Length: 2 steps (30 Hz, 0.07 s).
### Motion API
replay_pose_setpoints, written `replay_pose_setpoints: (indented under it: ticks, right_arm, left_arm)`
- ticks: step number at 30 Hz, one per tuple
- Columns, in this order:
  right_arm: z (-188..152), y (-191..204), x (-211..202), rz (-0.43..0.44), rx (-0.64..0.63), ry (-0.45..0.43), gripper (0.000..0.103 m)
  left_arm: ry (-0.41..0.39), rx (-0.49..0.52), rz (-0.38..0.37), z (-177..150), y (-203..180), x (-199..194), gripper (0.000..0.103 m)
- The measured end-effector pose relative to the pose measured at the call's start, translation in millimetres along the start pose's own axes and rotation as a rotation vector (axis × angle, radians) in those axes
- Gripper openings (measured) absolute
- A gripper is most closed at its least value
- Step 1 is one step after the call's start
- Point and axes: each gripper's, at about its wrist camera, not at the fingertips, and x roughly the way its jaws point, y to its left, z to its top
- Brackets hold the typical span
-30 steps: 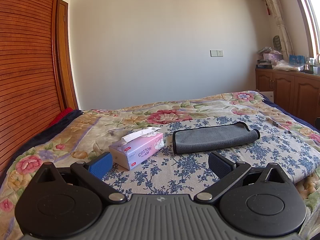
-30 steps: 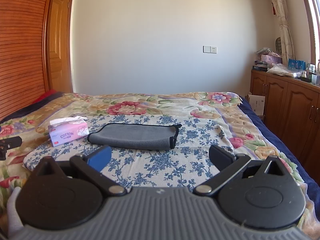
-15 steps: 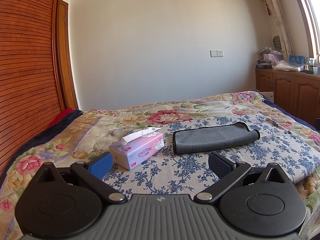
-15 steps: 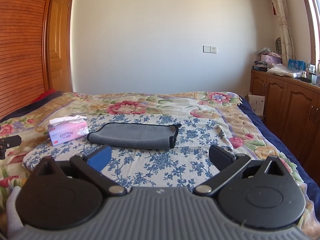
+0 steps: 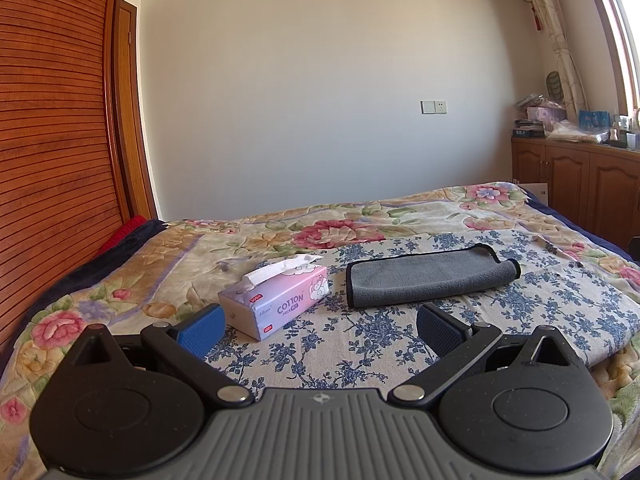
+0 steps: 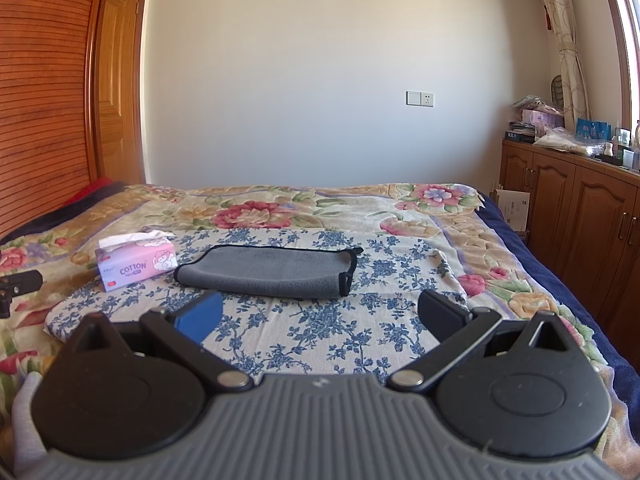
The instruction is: Fold towel
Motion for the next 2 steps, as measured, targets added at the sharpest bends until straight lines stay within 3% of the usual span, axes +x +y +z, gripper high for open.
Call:
replay_pose_setpoints:
  ticks: [2]
  right_arm:
    - [-0.1,-0.1,-0.1,0.0,0.0,0.0,0.103]
  left_arm:
    - [0.0,-0.001,0.0,-0.7,0.9,-0.4,0.103]
